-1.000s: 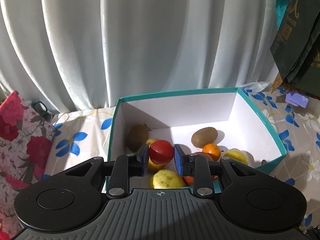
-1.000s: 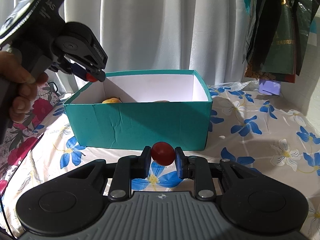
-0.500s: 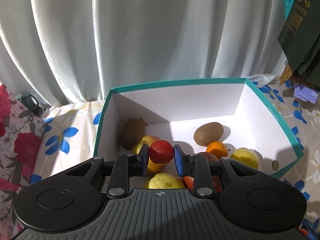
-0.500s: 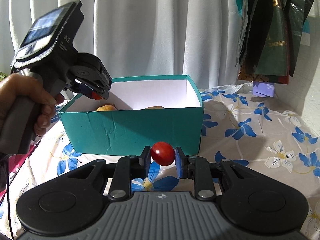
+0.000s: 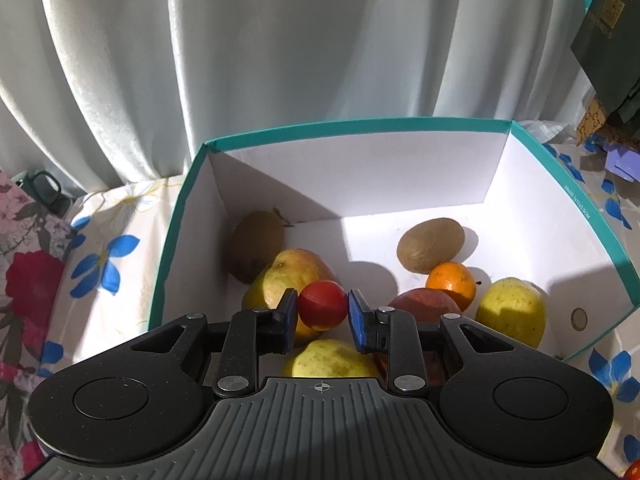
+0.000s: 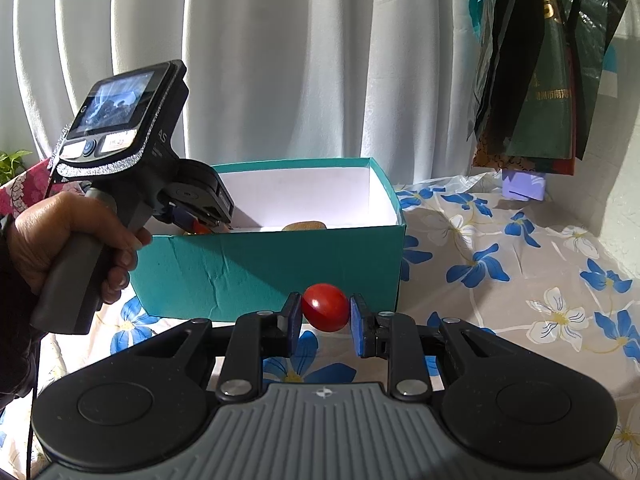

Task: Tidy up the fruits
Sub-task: 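Lower the tomato into the box and open the left gripper while the right holds its tomato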

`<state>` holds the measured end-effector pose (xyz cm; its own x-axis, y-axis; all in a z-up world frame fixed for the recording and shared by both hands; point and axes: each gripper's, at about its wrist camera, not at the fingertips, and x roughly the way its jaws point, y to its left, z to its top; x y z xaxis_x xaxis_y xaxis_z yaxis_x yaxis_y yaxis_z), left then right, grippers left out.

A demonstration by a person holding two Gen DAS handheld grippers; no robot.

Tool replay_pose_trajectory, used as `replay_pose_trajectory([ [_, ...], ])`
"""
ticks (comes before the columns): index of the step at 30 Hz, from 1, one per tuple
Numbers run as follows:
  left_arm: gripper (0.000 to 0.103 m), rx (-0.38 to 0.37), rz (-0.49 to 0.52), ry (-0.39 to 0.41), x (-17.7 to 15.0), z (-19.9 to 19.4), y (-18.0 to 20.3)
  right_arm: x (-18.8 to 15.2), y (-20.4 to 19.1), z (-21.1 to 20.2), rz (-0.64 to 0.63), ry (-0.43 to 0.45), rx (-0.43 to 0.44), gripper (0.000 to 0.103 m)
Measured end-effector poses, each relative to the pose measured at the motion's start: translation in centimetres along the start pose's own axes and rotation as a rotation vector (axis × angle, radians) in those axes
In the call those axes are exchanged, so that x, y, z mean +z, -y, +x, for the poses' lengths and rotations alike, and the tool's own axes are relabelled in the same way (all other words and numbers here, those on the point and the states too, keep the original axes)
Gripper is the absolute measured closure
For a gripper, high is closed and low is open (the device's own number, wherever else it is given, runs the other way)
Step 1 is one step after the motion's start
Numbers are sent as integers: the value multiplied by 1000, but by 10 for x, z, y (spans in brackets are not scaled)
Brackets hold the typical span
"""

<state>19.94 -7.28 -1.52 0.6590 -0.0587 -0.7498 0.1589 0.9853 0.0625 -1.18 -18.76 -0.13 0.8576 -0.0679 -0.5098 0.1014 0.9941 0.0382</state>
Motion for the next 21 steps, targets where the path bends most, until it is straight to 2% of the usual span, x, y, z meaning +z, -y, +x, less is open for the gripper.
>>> replay_pose_trajectory([
  [4, 72, -3, 6, -1, -1, 4, 1, 2, -1, -1, -2, 3, -4, 79],
  [11, 64, -12, 21, 15, -1, 4, 3, 5, -2, -2, -1, 7, -10, 79],
  [13, 57, -23, 18, 13, -1, 4, 3, 6, -1, -2, 1, 9, -12, 79],
  [15, 36, -26, 13, 23, -1, 1, 2, 6, 0, -1, 0, 11, -14, 79],
  [19, 24, -29, 17, 60, 0, -12, 0, 7, -1, -1, 2, 15, -17, 79],
  [21, 13, -29, -5, 67, 1, -22, -4, 8, -1, -1, 1, 16, -17, 79],
])
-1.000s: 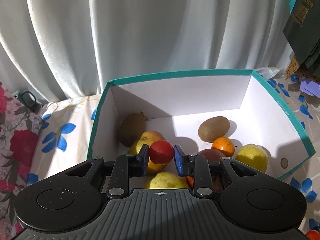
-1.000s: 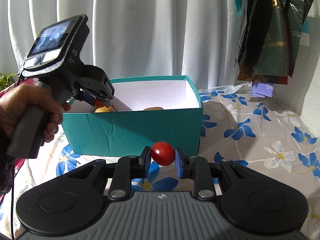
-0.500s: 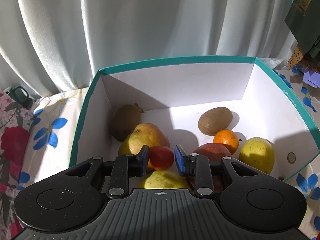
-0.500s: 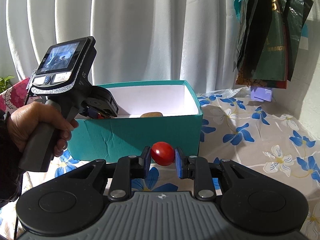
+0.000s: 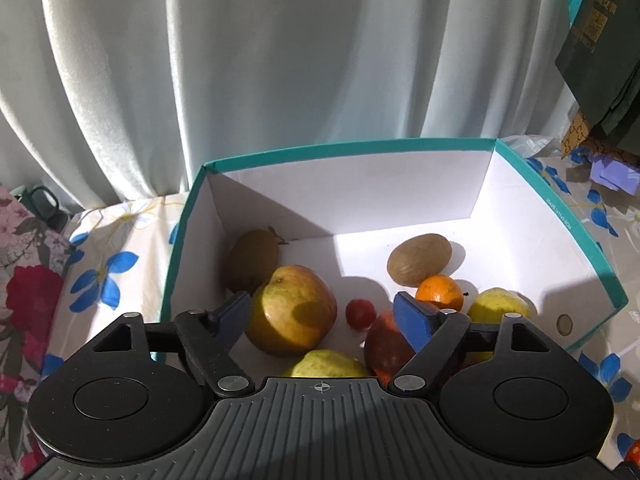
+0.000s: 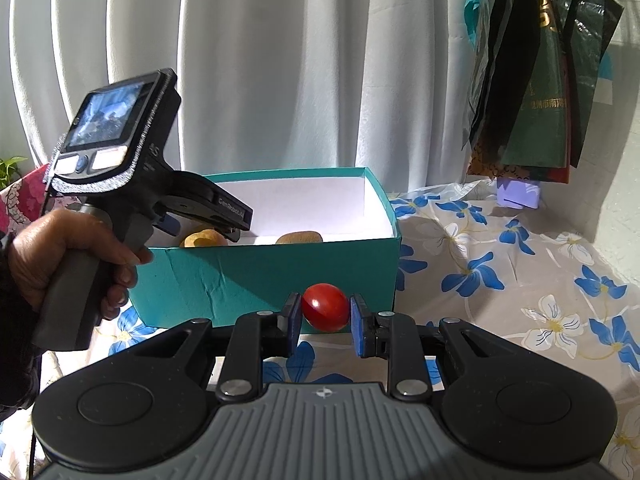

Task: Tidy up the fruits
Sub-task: 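Lower the tomato into the box and open the left gripper while the right holds its tomato, then lower the cherry tomato into the box and open the right gripper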

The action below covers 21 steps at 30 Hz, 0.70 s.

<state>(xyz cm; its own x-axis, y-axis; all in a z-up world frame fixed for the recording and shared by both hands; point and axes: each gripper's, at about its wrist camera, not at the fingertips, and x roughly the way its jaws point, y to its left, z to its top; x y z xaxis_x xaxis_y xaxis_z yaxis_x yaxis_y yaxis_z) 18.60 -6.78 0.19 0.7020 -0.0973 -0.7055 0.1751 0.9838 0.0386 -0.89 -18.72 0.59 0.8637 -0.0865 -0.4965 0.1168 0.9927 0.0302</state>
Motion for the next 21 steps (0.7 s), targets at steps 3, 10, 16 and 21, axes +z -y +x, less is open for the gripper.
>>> replay_pose_trajectory([
  [3, 4, 20, -36, 31, -2, -21, -8, 2, 0, 0, -1, 8, 0, 79],
  [10, 0, -12, -80, 17, -14, -55, -19, 10, 0, 5, -3, 26, 7, 79],
  [16, 0, 33, -87, -4, -25, -64, -22, 22, 1, 14, -29, 43, 9, 79],
  [21, 0, 28, -112, -9, -30, -71, -28, 31, 2, 29, -38, 39, 21, 79],
])
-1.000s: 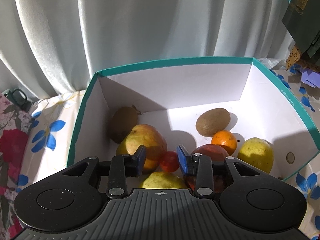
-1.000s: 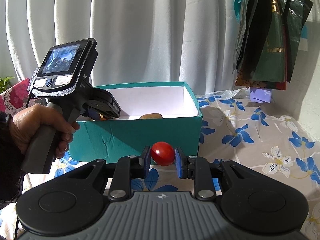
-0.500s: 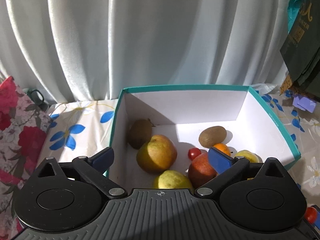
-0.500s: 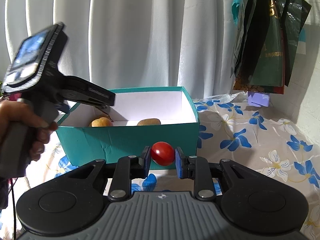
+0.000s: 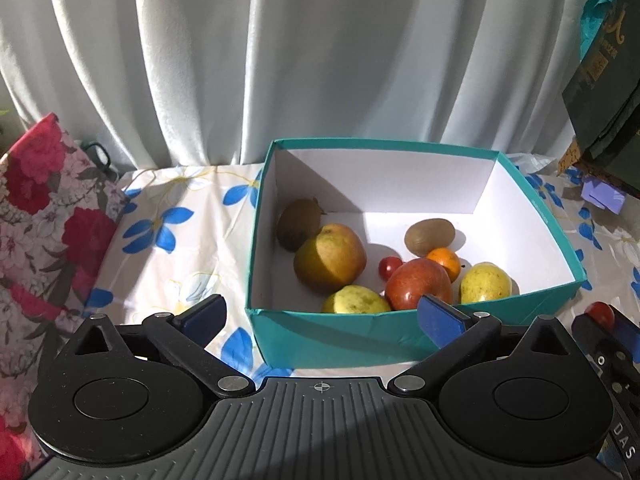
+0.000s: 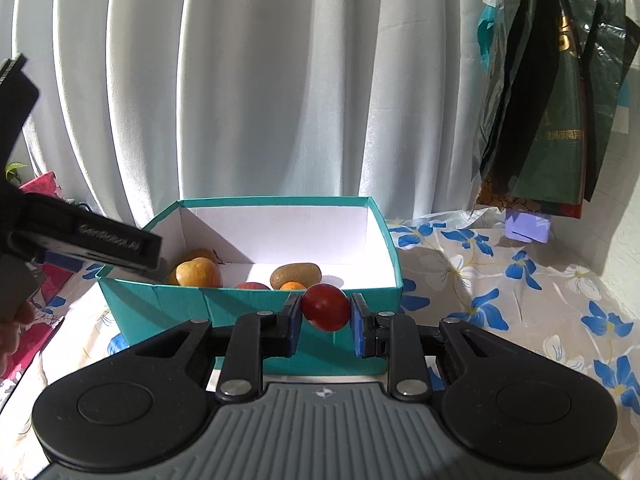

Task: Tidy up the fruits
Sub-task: 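Lower the cherry tomato into the box and open the right gripper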

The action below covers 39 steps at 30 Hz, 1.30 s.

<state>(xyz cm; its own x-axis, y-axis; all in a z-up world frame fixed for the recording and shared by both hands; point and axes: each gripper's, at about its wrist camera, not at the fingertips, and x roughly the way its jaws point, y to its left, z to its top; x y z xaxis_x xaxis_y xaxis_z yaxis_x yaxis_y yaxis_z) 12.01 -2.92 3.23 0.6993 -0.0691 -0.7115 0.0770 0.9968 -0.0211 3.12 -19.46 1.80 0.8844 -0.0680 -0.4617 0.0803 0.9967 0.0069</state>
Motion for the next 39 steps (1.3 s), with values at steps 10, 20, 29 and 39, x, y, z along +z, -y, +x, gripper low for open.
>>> replay_pose_trajectory([
  [10, 0, 68, -21, -14, -10, -4, -9, 15, -7, 33, -34, -1, 27, 78],
  [20, 0, 120, -12, -16, -16, -12, -15, 19, -11, 65, -47, -26, 41, 78],
  [29, 0, 142, -9, -21, -18, -15, -15, 15, -13, 89, -57, -72, 41, 78],
  [39, 0, 156, -7, -26, -20, -16, -16, 15, -11, 98, -59, -79, 45, 78],
])
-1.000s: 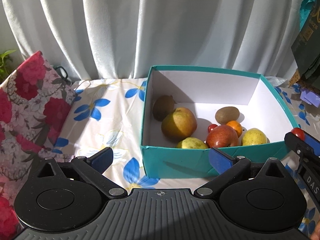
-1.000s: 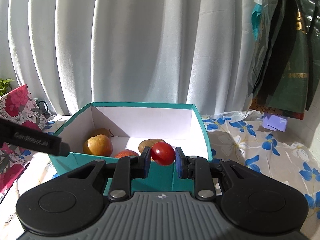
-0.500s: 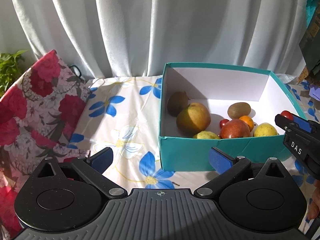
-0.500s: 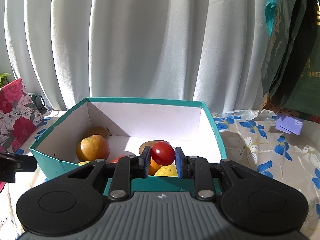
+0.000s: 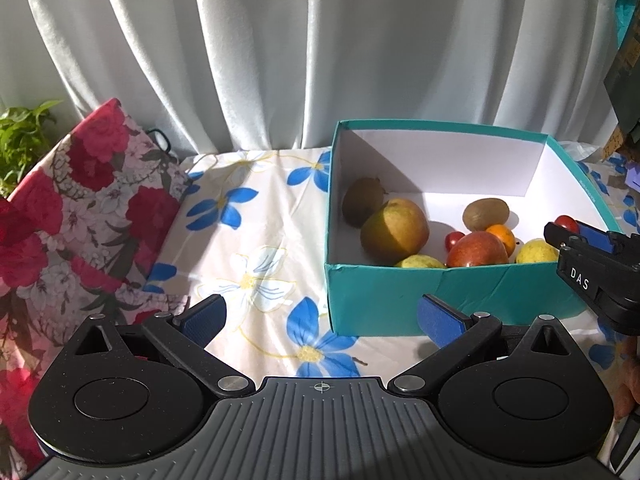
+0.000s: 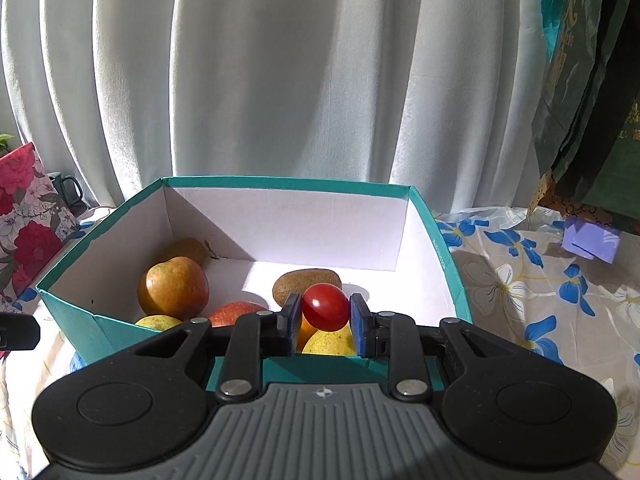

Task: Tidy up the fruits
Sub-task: 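Lower the cherry tomato into the box and open the right gripper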

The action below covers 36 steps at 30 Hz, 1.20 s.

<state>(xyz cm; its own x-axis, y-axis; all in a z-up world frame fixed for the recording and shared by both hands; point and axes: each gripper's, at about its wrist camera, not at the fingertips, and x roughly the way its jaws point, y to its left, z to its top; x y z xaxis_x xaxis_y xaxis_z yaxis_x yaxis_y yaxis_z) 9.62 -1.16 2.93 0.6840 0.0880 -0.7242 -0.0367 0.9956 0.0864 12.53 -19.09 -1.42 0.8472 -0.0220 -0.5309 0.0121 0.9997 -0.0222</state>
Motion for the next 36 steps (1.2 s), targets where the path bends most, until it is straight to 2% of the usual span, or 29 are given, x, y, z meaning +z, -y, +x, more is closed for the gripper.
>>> replay_pose_trajectory([
  [27, 0, -4, 16, -20, -1, 7, 1, 0, 5, 7, 28, -31, 14, 77],
  [29, 0, -5, 18, -23, -1, 8, 1, 0, 5, 8, 29, -32, 3, 71],
  [31, 0, -7, 20, -26, -1, 8, 1, 0, 7, 8, 37, -31, -1, 57],
  [35, 0, -9, 23, -24, -1, 8, 1, -1, 8, 7, 34, -27, -15, 50],
  [36, 0, -10, 26, -24, -1, 8, 1, 0, 8, 7, 38, -21, -15, 45],
])
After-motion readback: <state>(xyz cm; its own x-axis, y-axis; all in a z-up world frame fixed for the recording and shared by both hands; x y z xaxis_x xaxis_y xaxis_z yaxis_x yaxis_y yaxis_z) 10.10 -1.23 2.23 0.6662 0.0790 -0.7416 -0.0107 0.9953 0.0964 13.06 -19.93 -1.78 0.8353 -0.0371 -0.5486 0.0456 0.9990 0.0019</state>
